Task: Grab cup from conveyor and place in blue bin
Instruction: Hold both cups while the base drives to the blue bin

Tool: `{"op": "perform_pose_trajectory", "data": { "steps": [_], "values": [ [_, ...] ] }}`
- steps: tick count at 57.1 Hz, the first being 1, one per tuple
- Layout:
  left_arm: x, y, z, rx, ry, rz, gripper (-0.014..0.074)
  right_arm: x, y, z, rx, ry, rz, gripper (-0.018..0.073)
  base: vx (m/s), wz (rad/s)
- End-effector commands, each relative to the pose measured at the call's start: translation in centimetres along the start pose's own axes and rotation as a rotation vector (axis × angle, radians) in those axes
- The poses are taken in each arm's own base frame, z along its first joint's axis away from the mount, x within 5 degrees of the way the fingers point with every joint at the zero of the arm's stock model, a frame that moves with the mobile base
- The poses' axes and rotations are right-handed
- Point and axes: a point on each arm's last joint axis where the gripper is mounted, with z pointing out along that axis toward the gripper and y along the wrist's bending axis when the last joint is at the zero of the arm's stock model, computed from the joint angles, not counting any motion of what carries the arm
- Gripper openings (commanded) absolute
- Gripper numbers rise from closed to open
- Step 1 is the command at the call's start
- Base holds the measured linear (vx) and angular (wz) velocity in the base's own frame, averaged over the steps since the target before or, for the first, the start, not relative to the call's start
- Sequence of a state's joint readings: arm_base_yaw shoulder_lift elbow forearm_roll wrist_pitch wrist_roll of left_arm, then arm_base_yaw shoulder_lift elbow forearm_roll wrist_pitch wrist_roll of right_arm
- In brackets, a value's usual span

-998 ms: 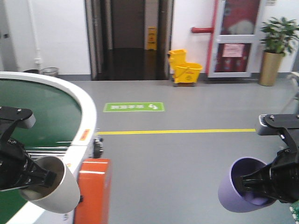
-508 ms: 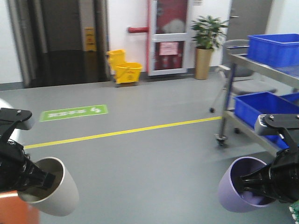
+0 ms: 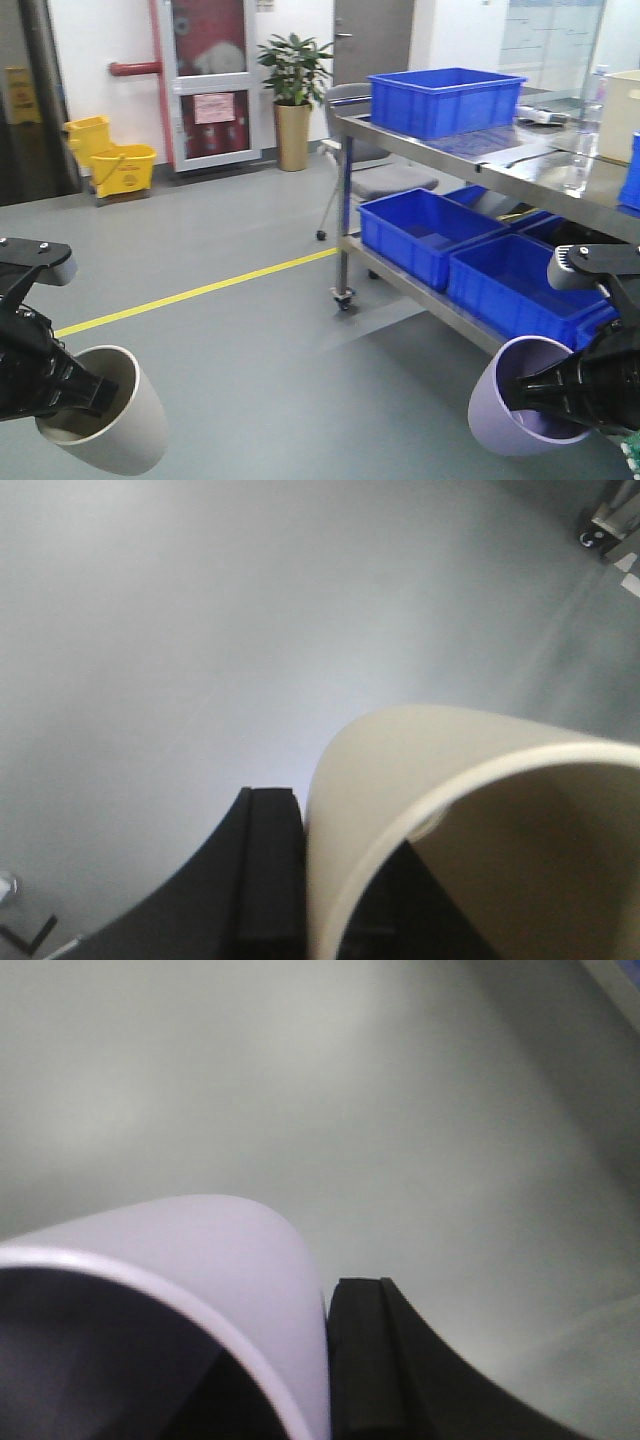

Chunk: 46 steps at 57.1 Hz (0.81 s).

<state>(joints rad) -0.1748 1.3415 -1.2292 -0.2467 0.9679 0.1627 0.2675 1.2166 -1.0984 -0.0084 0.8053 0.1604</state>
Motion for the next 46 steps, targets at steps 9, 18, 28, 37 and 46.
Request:
{"op": "perform_pose_trajectory", "data": {
  "steps": [9, 18, 28, 37, 46],
  "values": [
    [-0.96, -0.66, -1.83, 0.017, -0.106, -0.004, -0.0002, -1.31, 0.09, -1.63, -0.013, -0.124, 0.000, -0.0009, 0.29, -0.31],
    [-0.96, -0.66, -1.83, 0.017, -0.106, -0.004, -0.0002, -1.31, 0.09, -1.63, -0.013, -0.124, 0.000, -0.0009, 0.33, -0.17],
    [-0.96, -0.66, -1.83, 0.017, -0.106, -0.004, -0.0002, -1.31, 0.09, -1.63, -0.013, -0.124, 0.000, -0.0009, 0.38, -0.04],
    [-0.96, -0.66, -1.83, 0.017, -0.106, -0.004, -0.0002, -1.31, 0.09, -1.63, -0.013, -0.124, 0.000, -0.0009, 0.42, 0.04],
    [-0.96, -0.66, -1.83, 0.017, -0.106, -0.004, -0.0002, -1.31, 0.09, -1.63, -0.013, -0.124, 0.000, -0.0009, 0.44, 0.02]
  ]
}}
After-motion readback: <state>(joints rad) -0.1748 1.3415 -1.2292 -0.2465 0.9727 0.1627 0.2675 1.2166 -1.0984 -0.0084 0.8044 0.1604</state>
